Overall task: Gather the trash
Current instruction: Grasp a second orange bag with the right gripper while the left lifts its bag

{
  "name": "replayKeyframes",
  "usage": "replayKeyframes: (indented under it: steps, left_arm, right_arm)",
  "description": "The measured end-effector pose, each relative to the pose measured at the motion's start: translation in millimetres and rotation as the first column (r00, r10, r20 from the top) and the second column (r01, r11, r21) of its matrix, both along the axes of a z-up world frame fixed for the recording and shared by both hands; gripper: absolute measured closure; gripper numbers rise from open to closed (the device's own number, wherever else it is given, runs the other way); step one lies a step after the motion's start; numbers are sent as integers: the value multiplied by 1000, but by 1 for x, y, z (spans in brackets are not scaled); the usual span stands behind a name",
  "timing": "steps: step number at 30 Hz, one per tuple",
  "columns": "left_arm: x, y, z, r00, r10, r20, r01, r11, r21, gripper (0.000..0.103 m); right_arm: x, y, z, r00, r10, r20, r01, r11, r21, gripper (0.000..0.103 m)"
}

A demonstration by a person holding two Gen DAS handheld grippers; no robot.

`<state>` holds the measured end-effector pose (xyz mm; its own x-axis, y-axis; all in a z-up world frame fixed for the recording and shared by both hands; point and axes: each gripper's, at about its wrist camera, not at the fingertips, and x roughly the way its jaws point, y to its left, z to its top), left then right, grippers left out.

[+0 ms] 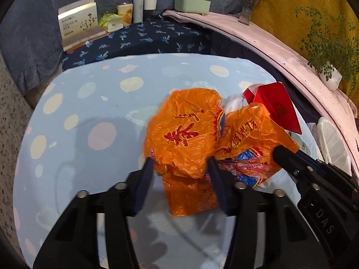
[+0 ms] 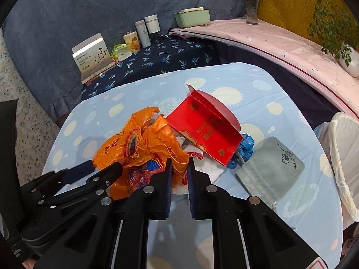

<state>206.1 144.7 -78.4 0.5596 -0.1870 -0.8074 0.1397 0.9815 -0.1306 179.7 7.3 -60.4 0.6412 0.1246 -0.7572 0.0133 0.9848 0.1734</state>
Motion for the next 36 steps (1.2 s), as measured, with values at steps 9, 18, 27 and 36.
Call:
replayKeyframes:
  steps: [9, 18, 27, 36]
  left_arm:
    - [-15, -4, 20, 999, -8, 39, 9, 1000, -26, 85]
    - [-41, -31, 65, 993, -25, 115, 30, 999, -40, 86]
    - [-65, -84, 97, 982, -88, 165, 95, 995, -37, 86]
    - [-82, -153, 108, 965, -190, 180, 194, 981, -8, 86]
  right_arm:
    - [-19, -11, 22, 998, -8, 56, 8, 1000, 12, 97]
    - [-45, -43, 64, 987, -58, 147, 57, 998, 13, 97]
    - [-76, -98, 92, 969, -138, 206, 140, 990, 2, 97]
    - [-108, -169, 99, 941, -256, 221, 254, 966, 39, 97]
